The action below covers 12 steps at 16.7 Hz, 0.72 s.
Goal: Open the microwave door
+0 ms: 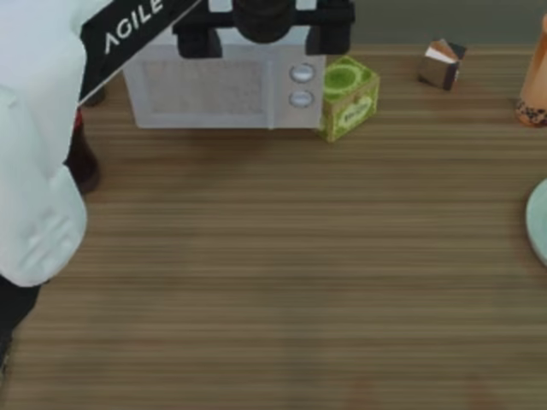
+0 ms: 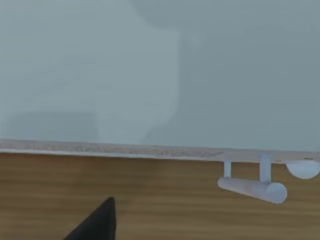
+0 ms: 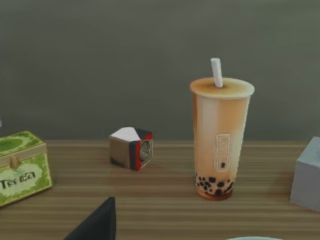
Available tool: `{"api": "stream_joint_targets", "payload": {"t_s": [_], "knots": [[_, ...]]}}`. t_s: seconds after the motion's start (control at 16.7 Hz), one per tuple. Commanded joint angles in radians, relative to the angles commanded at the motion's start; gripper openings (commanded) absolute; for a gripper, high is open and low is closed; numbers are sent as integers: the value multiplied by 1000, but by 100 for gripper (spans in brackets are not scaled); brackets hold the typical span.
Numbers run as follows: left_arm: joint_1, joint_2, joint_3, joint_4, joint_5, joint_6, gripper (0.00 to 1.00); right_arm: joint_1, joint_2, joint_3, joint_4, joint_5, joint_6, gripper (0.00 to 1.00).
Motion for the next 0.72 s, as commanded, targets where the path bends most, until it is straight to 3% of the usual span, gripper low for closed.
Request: {"api": "stream_joint_targets", "payload": {"t_s": [0.24,0.54,0.72], "knots": [[26,69,-39,118,12,24,100,0,0,0,0,0,0,100],[30,80,-45,134,14,28,100,0,0,0,0,0,0,100],[30,80,-45,134,14,28,77,0,0,0,0,0,0,100]]}}
